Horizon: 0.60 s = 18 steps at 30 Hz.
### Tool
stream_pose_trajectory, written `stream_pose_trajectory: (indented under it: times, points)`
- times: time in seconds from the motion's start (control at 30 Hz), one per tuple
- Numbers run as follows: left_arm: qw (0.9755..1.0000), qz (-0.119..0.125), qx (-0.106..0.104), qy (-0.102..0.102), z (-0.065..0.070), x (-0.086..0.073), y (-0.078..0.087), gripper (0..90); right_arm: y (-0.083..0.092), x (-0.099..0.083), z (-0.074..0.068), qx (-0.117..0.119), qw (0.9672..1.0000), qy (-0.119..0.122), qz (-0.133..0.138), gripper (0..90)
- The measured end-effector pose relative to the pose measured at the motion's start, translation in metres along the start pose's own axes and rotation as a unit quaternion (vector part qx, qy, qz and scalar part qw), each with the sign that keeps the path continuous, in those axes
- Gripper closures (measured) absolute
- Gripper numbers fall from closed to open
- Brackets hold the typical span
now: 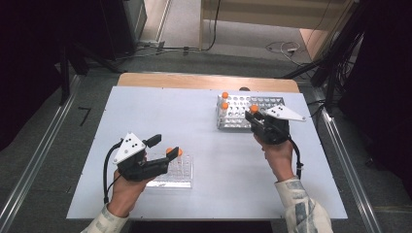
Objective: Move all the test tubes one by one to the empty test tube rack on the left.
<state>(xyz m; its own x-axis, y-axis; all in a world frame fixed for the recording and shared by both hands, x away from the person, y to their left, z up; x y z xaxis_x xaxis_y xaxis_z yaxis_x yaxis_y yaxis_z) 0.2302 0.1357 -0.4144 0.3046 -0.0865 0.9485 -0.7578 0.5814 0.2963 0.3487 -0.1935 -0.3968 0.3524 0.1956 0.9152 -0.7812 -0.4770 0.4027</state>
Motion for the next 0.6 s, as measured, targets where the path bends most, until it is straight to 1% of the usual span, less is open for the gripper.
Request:
stream_pose_trajectory:
  times: [0.03,0.13,0.3,0.33,0.4,0.6]
  points:
    - [1.0000,-0.001,-0.001,-0.002,0.001,0.000,0.000,28.7,0.003,-0.001,-0.005,0.009,0.9999,0.006,-0.002,72.0]
    - [1.0000,-0.001,-0.009,-0.004,0.006,0.000,-0.001,28.8,0.010,-0.005,-0.015,0.033,0.9994,0.013,-0.006,72.0]
    - [0.9998,-0.002,-0.015,-0.009,0.012,0.001,-0.003,28.8,0.017,-0.016,-0.032,0.058,0.9976,0.032,-0.018,72.0]
    - [0.9998,-0.002,-0.017,-0.010,0.014,0.002,-0.003,28.8,0.017,-0.019,-0.035,0.062,0.9972,0.035,-0.021,72.0]
    - [0.9997,-0.002,-0.021,-0.011,0.016,0.002,-0.004,28.8,0.017,-0.022,-0.040,0.062,0.9967,0.045,-0.026,72.0]
    - [0.9993,-0.003,-0.033,-0.018,0.024,0.003,-0.007,28.9,0.012,-0.036,-0.053,0.080,0.9939,0.056,-0.051,72.0]
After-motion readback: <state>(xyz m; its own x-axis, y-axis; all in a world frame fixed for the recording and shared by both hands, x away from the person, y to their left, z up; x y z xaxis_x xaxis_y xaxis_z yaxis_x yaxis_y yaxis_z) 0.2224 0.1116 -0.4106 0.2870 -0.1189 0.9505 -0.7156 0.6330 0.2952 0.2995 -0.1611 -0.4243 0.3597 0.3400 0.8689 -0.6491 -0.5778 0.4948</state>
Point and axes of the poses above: each handheld gripper's, and its own axes: y roughly backward along the jaws, x roughly out of its top, z roughly to its right, the point moved 2 cm from there along -y, roughly forward along the jaws, and after that the axes turned 2 degrees about -y, right-handed, at the moved point
